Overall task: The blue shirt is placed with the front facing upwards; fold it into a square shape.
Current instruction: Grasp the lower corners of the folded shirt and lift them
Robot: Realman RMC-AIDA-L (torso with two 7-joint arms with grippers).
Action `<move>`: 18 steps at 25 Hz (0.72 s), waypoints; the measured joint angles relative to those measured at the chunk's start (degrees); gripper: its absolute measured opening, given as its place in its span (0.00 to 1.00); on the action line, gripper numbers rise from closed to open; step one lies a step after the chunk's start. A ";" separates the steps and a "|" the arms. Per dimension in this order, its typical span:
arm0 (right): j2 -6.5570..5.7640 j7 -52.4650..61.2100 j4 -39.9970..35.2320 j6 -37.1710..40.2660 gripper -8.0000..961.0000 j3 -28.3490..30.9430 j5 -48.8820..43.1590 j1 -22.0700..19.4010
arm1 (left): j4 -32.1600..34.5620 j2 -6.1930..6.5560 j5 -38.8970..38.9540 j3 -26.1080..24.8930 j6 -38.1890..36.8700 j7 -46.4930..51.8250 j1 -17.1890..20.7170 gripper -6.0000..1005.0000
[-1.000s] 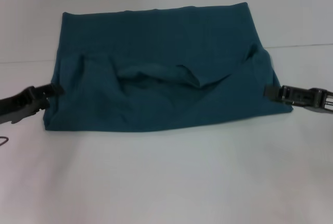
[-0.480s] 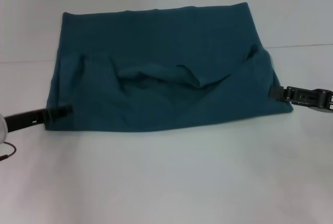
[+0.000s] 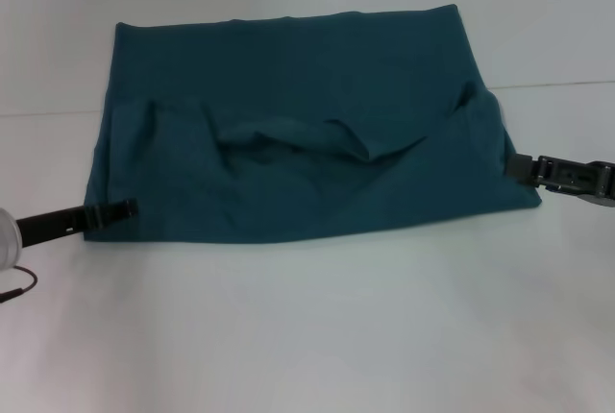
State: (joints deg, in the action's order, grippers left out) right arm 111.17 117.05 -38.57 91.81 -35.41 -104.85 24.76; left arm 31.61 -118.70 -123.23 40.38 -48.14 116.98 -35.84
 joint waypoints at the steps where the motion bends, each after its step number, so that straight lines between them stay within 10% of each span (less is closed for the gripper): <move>1: 0.00 0.00 0.00 0.01 0.95 0.00 0.00 -0.03 | -0.36 0.04 0.00 0.04 0.04 0.03 0.00 0.66; 18: 0.01 -0.01 0.64 0.03 0.95 1.45 0.00 -0.59 | -0.50 0.57 -0.38 -2.67 -0.13 4.64 0.42 0.66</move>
State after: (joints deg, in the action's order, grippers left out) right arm 111.18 117.04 -37.93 91.85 -33.96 -104.85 24.17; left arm 31.11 -118.13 -123.61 37.71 -48.27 121.61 -35.42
